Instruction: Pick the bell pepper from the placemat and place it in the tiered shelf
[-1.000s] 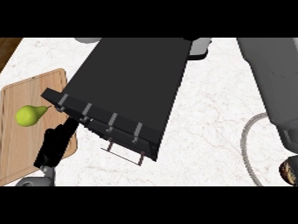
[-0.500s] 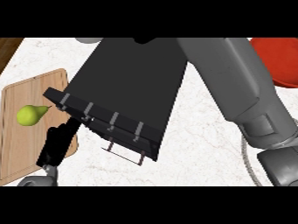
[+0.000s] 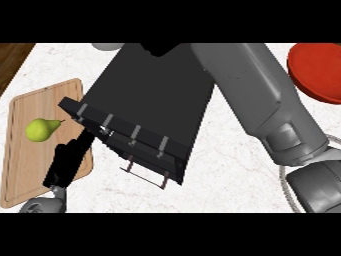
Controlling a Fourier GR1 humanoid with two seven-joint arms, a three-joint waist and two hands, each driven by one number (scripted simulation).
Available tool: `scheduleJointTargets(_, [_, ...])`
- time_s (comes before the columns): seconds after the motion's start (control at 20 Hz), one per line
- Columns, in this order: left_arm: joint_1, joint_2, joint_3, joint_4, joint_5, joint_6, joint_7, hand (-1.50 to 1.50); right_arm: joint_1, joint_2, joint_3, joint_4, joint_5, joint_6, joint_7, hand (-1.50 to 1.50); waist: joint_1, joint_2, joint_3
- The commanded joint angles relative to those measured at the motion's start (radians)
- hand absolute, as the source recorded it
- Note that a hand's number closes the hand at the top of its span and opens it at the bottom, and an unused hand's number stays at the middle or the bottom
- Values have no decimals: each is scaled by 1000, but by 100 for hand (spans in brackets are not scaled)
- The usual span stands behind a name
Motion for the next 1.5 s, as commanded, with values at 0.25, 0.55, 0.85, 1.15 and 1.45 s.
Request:
scheduleJointTargets(0.25, [-16, 0, -11, 2, -4, -12, -6, 0, 49, 66, -211, 191, -348, 169, 111, -150, 49, 33, -7])
scheduleJointTargets(0.55, [-21, -20, -23, 24, -28, 16, -4, 0, 6, 67, -319, 212, -480, 30, 127, -150, 16, 29, -7])
scheduleJointTargets(0.85, [31, -12, -10, -5, -17, 15, -11, 0, -29, -32, -451, 190, -531, -134, 156, -150, -6, 27, -7])
scheduleJointTargets(1.15, [-10, -9, -3, 5, -6, 1, -8, 0, 29, -272, -480, 255, -510, -122, 184, -150, -3, 43, -6])
scheduleJointTargets(1.45, [-20, 2, 9, 2, -5, 0, -11, 0, 114, -414, -488, 302, -508, 57, 71, -150, 20, 52, -4])
